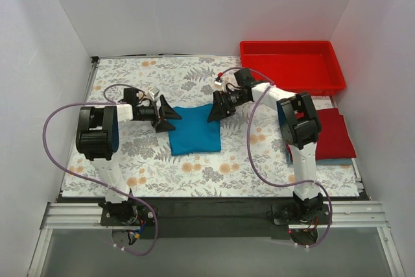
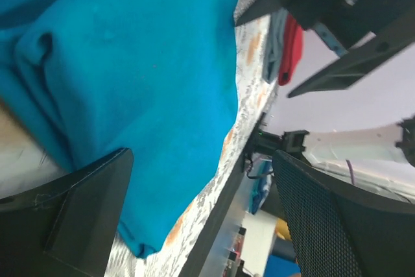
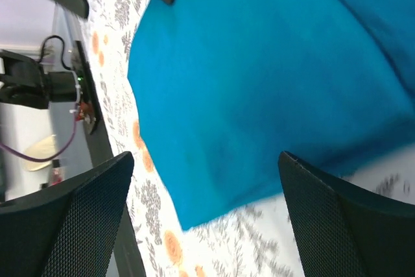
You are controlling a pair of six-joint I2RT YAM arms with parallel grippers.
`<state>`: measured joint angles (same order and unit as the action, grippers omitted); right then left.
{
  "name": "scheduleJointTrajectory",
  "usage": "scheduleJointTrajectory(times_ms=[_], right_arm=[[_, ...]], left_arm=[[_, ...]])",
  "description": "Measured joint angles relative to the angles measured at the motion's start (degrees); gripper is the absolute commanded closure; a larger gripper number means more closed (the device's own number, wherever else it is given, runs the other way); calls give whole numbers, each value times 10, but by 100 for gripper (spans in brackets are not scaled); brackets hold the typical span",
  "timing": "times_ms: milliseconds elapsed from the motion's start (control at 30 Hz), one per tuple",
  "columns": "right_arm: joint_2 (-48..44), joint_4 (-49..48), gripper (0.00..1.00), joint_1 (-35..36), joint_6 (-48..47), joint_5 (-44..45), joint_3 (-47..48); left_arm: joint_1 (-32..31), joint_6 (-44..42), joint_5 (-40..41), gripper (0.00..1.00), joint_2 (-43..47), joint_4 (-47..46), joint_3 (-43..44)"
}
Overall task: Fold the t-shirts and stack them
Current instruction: Fold the tshirt, then neatly place the folded tshirt to the corner
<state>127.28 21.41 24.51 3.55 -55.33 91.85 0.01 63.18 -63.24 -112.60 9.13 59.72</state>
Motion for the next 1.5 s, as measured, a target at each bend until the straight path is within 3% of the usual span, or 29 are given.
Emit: scheduleJointTrajectory(times_ms=[167,300,400,533,767,933,1267,1333,1367,1500], right_arm=[[-125,33,2,-2,-28,61,-63],[-255,37,2,-3,-36,125,-112],[-316,35,2,-6,-33,171,-146],[-329,30,2,-12,-10,217,-202],[-326,18,2,-35,58,252,-280],[-326,1,2,-41,111,268,-298],[-314,-25,2,-43,148,264,-313],[-304,-31,2,-43,155,254,-314],[-297,-36,2,-43,160,248,-315],[-268,-52,2,-44,181,219,-323]], left_arm=[[21,-54,68,11,104,68,-9],[-17,-141,156,11,239,83,-2],[-102,-241,233,11,330,71,-1],[-221,-372,298,11,388,54,-16],[-442,-559,464,11,346,7,-122],[-520,-623,559,26,271,-54,-188],[-542,-678,639,51,194,-197,-195],[-543,-684,645,60,182,-216,-194],[-543,-687,647,71,177,-222,-193],[-543,-684,653,94,164,-220,-187]])
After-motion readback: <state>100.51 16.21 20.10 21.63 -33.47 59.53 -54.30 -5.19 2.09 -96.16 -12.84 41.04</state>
